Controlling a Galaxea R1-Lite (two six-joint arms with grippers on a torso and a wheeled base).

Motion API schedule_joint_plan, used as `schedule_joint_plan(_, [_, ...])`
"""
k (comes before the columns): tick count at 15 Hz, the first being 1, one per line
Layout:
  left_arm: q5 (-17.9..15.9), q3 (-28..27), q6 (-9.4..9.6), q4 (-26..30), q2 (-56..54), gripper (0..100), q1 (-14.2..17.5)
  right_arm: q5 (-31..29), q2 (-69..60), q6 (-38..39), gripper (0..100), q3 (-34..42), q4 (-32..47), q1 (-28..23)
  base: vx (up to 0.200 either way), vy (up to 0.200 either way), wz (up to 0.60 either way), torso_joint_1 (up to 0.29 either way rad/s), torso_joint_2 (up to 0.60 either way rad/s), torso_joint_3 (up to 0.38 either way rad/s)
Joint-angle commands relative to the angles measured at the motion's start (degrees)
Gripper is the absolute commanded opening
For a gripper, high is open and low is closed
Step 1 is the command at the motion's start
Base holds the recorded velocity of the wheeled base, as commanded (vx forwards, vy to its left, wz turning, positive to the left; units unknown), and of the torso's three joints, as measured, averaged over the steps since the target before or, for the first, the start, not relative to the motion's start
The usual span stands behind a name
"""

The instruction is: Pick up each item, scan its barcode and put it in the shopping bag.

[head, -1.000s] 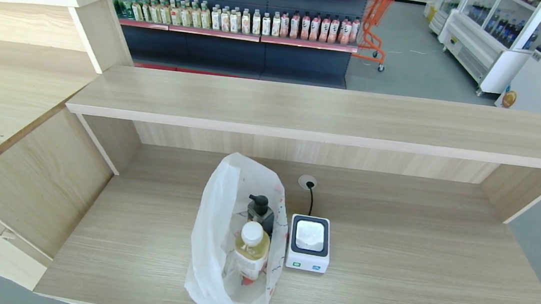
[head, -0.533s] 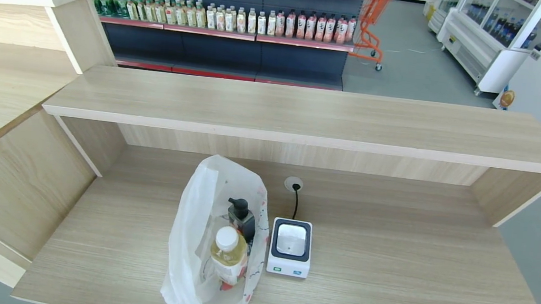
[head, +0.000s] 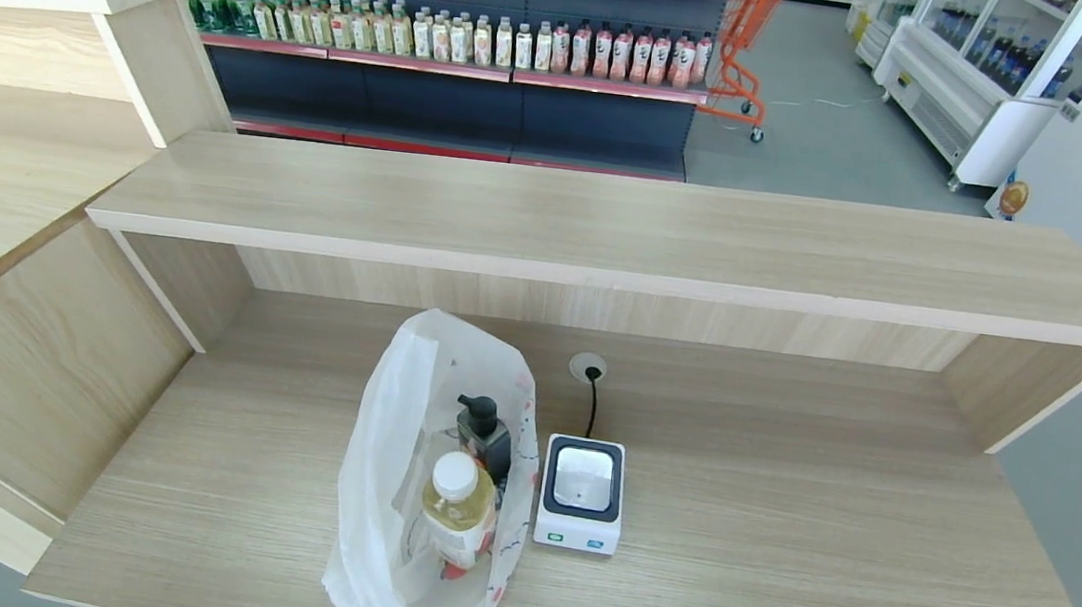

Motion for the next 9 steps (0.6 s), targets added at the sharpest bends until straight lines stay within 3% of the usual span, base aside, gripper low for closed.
schedule_joint_plan(1, [0.0,0.0,0.00,0.0,0.0,100,0.0,0.0,0.2,0.0,0,0.0,0.0,0.0,0.000,0.000,0.00,0.000,0.00,0.000])
schedule_joint_plan(9, [0.0,0.0,0.00,0.0,0.0,100,0.0,0.0,0.2,-0.1,0,0.0,0.0,0.0,0.000,0.000,0.00,0.000,0.00,0.000])
